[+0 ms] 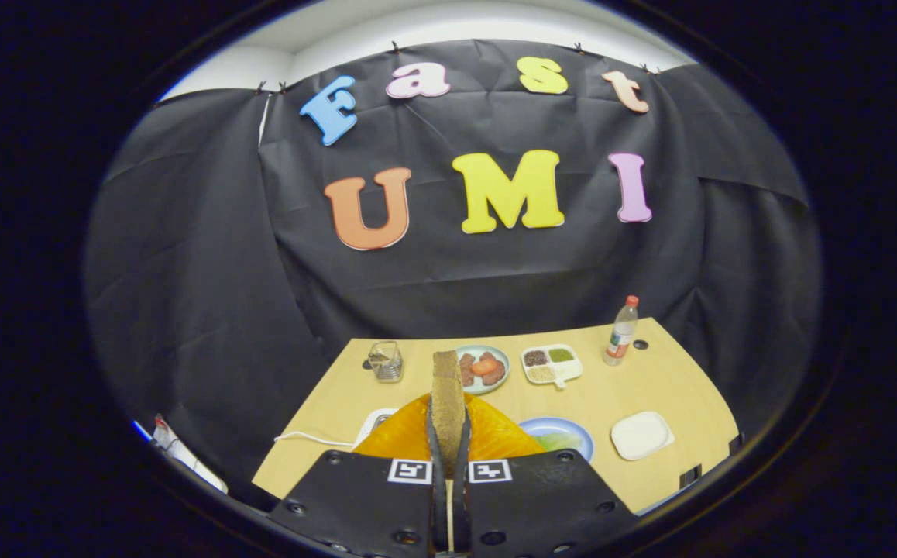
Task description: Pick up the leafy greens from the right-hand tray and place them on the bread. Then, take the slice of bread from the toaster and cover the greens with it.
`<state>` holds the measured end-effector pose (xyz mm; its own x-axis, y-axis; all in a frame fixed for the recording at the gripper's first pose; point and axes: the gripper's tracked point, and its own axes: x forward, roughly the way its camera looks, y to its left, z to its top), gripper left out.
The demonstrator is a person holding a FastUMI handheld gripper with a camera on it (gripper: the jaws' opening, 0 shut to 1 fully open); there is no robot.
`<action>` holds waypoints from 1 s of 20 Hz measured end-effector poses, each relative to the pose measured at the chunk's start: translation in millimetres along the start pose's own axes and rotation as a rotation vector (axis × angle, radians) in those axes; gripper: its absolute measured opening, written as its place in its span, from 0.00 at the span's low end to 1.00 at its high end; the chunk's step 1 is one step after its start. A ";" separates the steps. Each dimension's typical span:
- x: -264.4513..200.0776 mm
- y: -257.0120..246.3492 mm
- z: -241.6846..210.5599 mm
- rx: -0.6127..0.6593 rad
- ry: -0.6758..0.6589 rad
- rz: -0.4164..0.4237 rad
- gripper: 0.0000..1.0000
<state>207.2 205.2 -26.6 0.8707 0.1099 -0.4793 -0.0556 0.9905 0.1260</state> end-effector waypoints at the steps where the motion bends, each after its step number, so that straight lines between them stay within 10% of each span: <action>1: 7.9 -9.1 -7.0 -0.001 0.004 -0.005 0.03; 20: 179.3 -128.8 -157.8 0.084 0.268 -0.017 0.03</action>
<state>293.4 110.4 -265.8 0.7100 0.1226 -0.6934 0.0080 0.9833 0.1821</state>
